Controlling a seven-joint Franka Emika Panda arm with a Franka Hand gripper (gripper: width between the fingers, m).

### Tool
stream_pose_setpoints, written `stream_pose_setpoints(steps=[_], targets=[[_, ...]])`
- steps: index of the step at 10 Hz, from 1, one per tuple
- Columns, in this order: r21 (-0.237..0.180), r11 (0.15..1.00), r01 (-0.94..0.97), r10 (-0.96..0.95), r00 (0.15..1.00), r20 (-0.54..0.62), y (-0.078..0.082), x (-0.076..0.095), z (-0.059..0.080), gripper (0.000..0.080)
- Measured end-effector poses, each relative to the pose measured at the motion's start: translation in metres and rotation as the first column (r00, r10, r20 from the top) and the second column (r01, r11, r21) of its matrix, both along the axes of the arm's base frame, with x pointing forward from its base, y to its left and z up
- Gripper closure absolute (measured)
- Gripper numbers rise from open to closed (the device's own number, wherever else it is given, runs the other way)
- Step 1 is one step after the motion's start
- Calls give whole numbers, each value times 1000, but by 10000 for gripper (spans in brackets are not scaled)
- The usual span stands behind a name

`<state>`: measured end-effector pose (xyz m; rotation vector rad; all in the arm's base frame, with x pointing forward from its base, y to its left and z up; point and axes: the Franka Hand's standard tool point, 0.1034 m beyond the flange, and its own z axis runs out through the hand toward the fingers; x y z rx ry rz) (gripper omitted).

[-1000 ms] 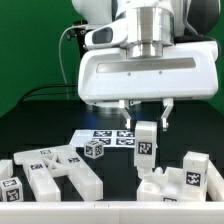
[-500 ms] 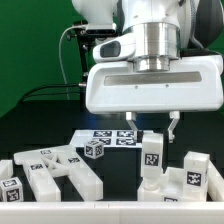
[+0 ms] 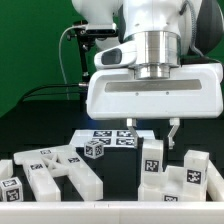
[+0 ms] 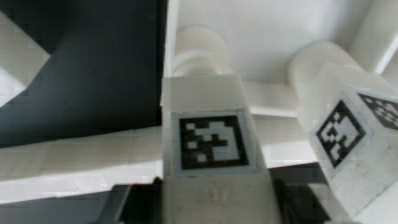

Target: Assemble chair

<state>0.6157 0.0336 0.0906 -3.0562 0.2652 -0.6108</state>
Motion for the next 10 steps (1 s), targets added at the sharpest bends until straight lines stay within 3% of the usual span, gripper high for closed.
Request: stream_pose_setpoints(steps=[4,5,6,7,8,10], targets=[[1,1000,0,0,1000,-8,0,-1,-1,477],[8,1000,3,-3,999,-46,0,-1,-2,284],[16,1000,7,-6,997,-72,-1,4,1,179],[25,1000,9,-6,994,-110,-1,8,3,159],[49,999,12,-1,974,-227,2,3,0,159],[80,997,11,21,925,-380,-3,12,1,151]])
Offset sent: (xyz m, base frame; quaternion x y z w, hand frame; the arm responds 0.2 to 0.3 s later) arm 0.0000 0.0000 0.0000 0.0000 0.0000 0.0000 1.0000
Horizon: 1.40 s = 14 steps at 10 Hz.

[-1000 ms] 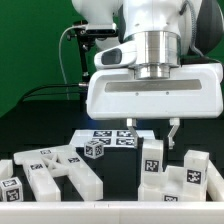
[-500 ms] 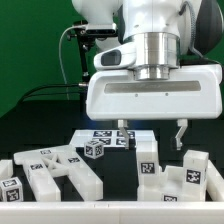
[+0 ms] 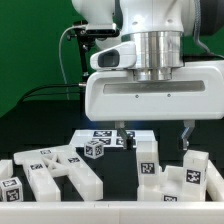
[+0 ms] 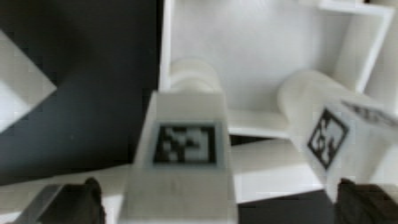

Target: Assemble chair

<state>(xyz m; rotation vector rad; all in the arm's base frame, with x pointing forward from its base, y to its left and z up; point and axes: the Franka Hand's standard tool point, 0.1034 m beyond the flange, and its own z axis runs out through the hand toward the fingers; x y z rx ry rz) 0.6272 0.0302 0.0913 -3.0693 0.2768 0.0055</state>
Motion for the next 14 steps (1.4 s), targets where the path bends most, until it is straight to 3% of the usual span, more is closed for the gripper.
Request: stream_pose_setpoints(steps=[3,4,5,6,7,9,11,14], targets=[[0,1000,17,-17,1000,7,-3,10,1,151],[0,999,32,-32,999,6,-4,10,1,275],[1,998,58,-58,998,4,-3,10,1,275],[1,993,116,-116,993,1,-3,10,1,458],[1,986,167,-167,986,-2,-3,10,1,519],[0,955,295,-295,955,-8,-3,10,1,519],[7,853,522,-522,853,5,3,13,0,519],[20,590,807,-807,590,-23,4,15,0,518]])
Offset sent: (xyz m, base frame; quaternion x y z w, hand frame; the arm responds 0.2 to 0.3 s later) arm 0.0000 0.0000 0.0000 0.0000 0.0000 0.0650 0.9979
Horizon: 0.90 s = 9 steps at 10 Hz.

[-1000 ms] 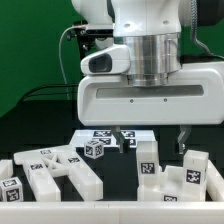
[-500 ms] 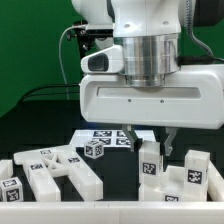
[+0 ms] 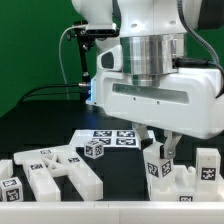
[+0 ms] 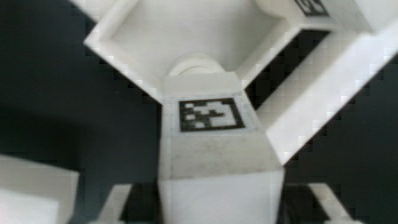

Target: Assemble chair

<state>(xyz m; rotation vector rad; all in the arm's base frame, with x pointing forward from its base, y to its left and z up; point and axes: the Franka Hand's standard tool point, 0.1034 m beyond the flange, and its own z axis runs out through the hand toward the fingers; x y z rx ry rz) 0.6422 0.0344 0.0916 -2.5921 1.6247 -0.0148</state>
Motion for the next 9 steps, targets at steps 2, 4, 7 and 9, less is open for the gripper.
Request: stream_pose_setpoints(steps=[2,4,7,9], targets=[[10,977,211,-211,977,9,8,1,1,518],[23,947,322,-322,946,19,14,3,2,518],[13,979,203,-203,979,29,13,2,1,299],[-17,994,-109,110,993,49,14,2,2,198]])
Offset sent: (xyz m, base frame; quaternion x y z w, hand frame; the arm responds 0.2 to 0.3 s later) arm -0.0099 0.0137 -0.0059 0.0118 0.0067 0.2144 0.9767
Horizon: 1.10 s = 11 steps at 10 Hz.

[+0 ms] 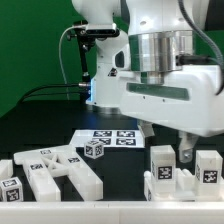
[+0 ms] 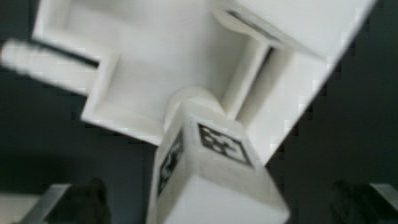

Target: Assemble chair

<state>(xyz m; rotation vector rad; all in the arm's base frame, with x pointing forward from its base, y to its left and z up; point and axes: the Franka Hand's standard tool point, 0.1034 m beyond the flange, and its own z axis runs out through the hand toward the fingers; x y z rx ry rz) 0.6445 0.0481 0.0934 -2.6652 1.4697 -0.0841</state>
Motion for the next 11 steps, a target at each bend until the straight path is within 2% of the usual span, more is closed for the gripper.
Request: stream_pose_setpoints(steps=[1,4,5,6,7,9,10,11], targets=[[-21,974,-227,227,974,7,2,-2,-2,160],[-49,906,-421,423,906,20,0,-4,-4,153],[-72,834,-546,549,836,19,-1,-3,-4,151],[-83,801,-593,596,803,25,0,-2,-5,151],[-81,812,-578,581,814,24,0,-2,-5,160],[-78,823,-562,565,825,24,0,-2,-5,425],[-70,857,-511,513,858,25,0,-2,-6,515],[-63,884,-464,466,884,25,0,-2,-6,515]])
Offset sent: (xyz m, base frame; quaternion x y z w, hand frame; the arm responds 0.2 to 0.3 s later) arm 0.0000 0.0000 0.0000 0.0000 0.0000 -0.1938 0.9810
